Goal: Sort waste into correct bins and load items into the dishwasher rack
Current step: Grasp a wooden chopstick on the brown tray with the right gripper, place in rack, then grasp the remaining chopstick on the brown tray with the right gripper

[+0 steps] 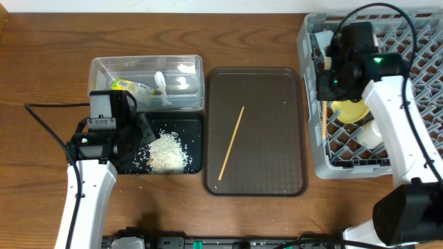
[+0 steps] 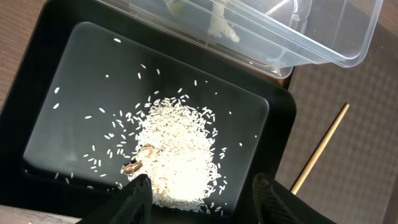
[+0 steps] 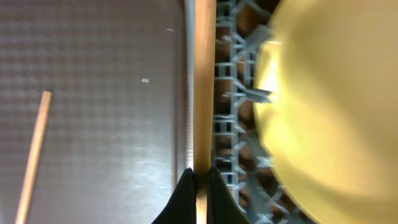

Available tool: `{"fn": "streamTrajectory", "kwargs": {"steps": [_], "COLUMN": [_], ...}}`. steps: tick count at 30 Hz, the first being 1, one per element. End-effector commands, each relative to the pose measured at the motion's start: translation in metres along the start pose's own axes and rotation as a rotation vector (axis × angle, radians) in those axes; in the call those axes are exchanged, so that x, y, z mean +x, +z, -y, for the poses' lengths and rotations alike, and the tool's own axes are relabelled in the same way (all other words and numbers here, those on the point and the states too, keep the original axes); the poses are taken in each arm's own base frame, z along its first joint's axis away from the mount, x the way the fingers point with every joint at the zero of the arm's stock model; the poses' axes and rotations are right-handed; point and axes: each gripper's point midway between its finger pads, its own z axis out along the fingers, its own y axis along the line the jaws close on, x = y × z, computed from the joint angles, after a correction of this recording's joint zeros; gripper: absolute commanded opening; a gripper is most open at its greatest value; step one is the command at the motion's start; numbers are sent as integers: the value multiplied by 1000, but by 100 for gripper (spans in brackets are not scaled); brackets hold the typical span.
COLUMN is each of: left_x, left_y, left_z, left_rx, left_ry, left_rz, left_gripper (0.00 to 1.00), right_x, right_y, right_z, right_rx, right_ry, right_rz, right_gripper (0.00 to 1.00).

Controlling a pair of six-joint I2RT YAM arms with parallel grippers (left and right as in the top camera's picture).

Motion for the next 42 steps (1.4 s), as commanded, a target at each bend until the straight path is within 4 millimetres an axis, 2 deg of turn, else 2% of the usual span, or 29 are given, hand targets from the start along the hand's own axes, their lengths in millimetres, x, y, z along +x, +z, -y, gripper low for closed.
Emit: {"fn": "streamTrajectory", "kwargs": {"steps": [1, 3, 6, 7, 9, 11, 14, 18, 22, 24, 28, 34, 39, 42], "left_x": [-1, -1, -1, -1, -1, -1, -1, -1, -1, -1, -1, -1, -2, -4], "left_y": [1, 1, 1, 1, 1, 1, 1, 1, 1, 1, 1, 1, 0, -1], "left_z": [-2, -2, -2, -2, -2, -2, -2, -2, -2, -2, -2, -2, -14, -27], "left_rx": [-10, -10, -10, -10, -10, -10, -10, -10, -10, -10, -10, -10, -76, -149], "left_ry": [14, 14, 14, 14, 14, 14, 14, 14, 14, 14, 14, 14, 12, 11], "left_rz": [-1, -1, -2, -2, -2, -2, -2, -2, -2, -2, -2, -2, 13, 29], "left_gripper": [55, 56, 56, 55, 56, 55, 55, 56, 56, 56, 55, 56, 56, 55], "right_x": [1, 0, -7, -10, -15, -16, -15, -15, -12, -7, 8, 54, 95, 110], "right_y": [8, 11, 15, 15, 14, 15, 15, 15, 13, 13, 24, 69, 104, 118], "right_z": [13, 15, 20, 20, 19, 14, 4, -18, -67, -93, -130, -183, -211, -222], "right_rx": [9, 12, 43, 44, 43, 27, -10, -56, -167, -194, -175, -152, -99, -83], "right_ry": [-70, -91, -103, -103, -105, -110, -117, -98, -142, -177, -168, -126, -64, -76], "right_rz": [-25, -29, -7, 5, 26, 33, 31, 35, 44, 42, 10, -145, -259, -291], "right_gripper": [1, 1, 8, 11, 28, 39, 41, 41, 42, 44, 48, 48, 50, 51]}}
